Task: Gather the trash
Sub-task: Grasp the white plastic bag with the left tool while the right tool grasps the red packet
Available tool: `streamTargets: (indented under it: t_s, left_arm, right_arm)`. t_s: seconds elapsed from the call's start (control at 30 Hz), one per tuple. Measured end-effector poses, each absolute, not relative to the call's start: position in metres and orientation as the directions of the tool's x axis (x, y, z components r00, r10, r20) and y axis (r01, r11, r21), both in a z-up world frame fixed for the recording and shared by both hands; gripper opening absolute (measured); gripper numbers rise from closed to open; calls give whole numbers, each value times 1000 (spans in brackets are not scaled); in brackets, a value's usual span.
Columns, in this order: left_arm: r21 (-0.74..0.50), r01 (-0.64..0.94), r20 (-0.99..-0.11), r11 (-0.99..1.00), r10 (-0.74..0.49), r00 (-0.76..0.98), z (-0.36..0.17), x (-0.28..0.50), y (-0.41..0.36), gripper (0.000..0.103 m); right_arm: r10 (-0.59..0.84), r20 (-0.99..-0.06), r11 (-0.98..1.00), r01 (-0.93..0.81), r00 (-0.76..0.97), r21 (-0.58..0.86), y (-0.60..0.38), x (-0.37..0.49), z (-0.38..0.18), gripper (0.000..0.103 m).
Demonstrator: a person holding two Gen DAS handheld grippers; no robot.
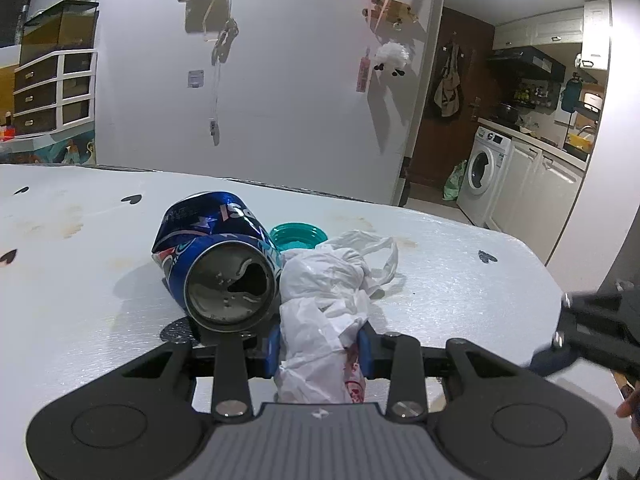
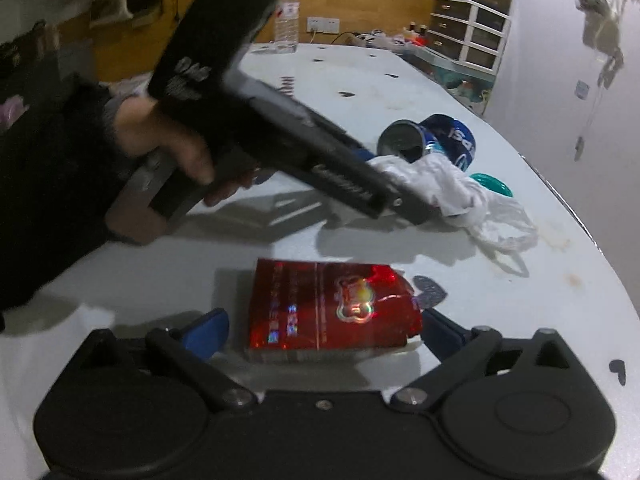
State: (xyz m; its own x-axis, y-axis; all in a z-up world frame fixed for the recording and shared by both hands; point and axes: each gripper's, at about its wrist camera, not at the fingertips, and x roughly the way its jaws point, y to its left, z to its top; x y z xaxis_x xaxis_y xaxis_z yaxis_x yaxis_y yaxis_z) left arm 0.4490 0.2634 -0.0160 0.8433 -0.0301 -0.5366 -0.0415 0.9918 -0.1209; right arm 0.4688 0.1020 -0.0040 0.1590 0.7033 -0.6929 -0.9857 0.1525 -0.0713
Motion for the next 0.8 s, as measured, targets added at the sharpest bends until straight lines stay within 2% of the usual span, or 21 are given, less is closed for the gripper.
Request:
streamTargets:
  t_s: [0.03, 0.23, 0.63, 0.8]
  left_arm:
    - [-122, -46, -535, 992, -27, 844, -15, 448, 263, 38]
    - [-136, -76, -519, 988, -6, 855, -10, 443, 268, 37]
    - [-127, -76, -497, 989, 3, 868, 6, 436, 265, 36]
    - [-107, -61, -472, 992, 3, 881, 14, 430, 255, 36]
  right_arm:
    - [699, -695, 160, -984, 169, -78, 102, 466, -4, 91]
    - [716, -672, 222, -974, 191, -40, 93, 454, -2, 90]
    - [705, -570, 523, -852, 422, 18, 45, 439, 24, 89]
    - [660, -530, 634, -773, 533, 12, 30, 436, 33, 89]
